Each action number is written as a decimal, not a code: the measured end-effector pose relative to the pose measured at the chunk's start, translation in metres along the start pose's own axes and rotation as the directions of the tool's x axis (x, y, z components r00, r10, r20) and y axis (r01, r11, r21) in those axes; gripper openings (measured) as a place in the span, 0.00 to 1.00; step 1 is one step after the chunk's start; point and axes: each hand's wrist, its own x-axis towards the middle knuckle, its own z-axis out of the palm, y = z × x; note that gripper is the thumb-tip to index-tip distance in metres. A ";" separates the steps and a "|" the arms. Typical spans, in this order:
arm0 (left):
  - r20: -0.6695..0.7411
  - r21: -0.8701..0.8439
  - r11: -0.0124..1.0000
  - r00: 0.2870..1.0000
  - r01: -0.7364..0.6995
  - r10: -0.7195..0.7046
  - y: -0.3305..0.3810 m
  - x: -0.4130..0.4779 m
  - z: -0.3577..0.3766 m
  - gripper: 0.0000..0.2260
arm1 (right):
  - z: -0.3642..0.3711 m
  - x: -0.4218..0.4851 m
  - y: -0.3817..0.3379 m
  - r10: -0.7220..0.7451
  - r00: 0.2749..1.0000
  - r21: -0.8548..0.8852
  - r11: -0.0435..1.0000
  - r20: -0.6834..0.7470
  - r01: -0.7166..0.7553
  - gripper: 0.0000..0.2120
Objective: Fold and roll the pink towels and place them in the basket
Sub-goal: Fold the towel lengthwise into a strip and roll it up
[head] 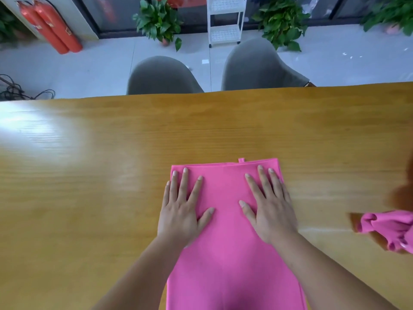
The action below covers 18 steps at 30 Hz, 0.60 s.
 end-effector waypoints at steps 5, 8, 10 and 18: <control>0.070 0.035 0.999 0.998 0.000 -0.002 0.000 0.003 0.003 0.39 | -0.001 0.001 -0.001 0.021 0.996 -0.024 1.000 0.082 -0.019 0.36; 0.088 -0.006 0.997 0.994 0.071 -0.070 0.014 0.004 -0.003 0.36 | -0.007 -0.003 -0.019 0.109 0.992 0.001 0.994 0.070 -0.109 0.35; 0.037 -0.091 0.991 0.995 0.098 -0.095 0.034 -0.006 -0.005 0.33 | -0.007 -0.017 -0.043 0.130 0.991 0.026 0.991 0.017 -0.131 0.35; 0.021 -0.067 0.993 0.995 -0.093 0.095 0.006 -0.107 0.017 0.36 | 0.017 -0.113 -0.034 0.070 0.997 0.019 0.997 0.038 -0.070 0.35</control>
